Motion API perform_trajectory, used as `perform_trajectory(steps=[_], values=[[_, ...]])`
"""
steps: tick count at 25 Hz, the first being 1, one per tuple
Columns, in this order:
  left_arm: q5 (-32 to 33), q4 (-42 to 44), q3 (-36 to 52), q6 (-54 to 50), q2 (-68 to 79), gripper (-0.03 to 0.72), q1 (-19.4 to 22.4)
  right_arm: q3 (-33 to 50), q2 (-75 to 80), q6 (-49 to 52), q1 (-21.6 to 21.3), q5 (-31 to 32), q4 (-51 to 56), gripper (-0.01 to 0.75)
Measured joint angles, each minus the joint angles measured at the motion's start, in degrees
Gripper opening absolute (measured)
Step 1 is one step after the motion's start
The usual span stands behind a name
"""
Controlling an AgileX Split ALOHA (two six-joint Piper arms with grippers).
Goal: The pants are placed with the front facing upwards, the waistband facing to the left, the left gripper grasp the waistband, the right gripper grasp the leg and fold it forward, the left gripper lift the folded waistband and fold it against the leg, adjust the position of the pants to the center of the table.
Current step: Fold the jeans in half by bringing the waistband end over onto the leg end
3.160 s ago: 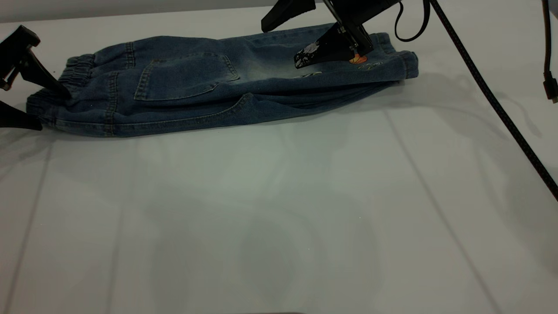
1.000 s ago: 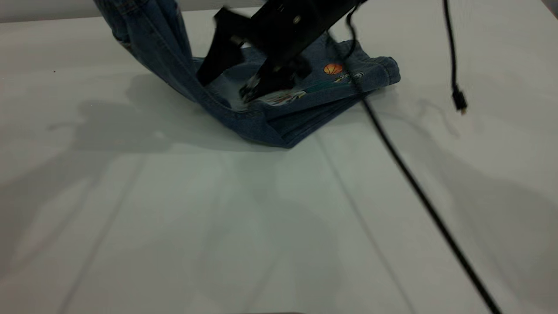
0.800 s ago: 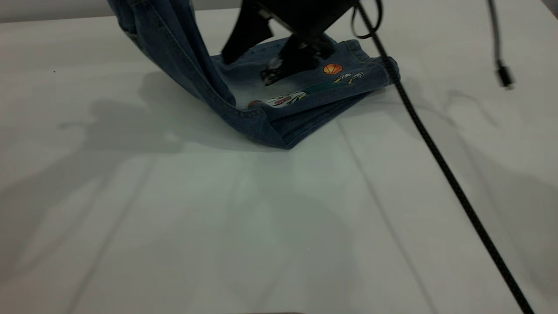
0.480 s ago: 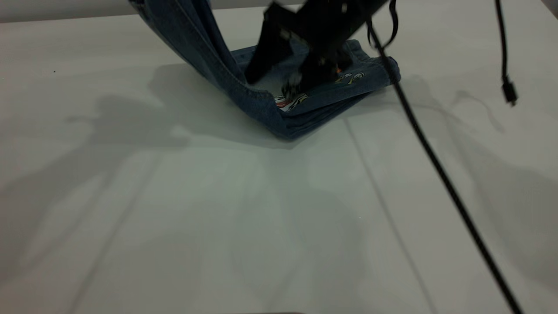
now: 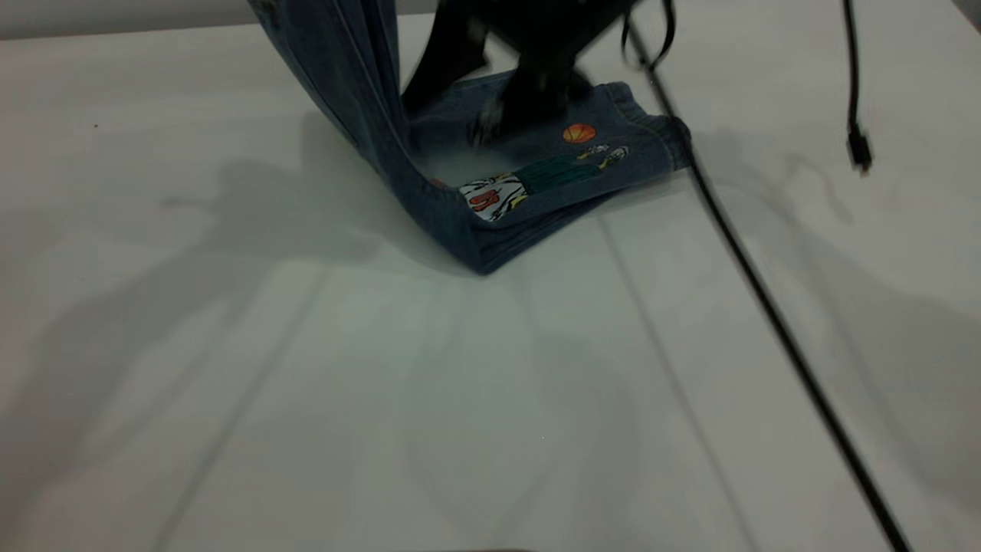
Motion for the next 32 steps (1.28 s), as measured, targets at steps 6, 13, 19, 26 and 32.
perform_trajectory(steps=[6, 13, 19, 26, 32], values=[[-2.90, -0.06, -1.91, 0.05, 5.47, 0.066, -5.08, -7.14, -4.06, 2.54, -6.81, 1.45, -1.45, 0.503], [-8.99, -0.79, -4.81, 0.05, 16.62, 0.066, -11.10, -11.74, -8.37, 4.58, -13.11, 3.63, -1.79, 0.493], [-9.64, -0.92, -11.64, 0.07, 28.21, 0.086, -12.82, -12.24, -10.13, 4.98, -13.02, 5.25, -1.72, 0.493], [-2.63, -0.81, -15.92, 3.28, 31.18, 0.407, -12.82, -12.24, -10.13, 4.99, -13.02, 6.48, -1.72, 0.493], [2.22, 5.01, -15.98, 6.04, 24.23, 0.588, -12.64, -12.54, -10.13, 5.05, -13.02, 6.48, -2.82, 0.493]])
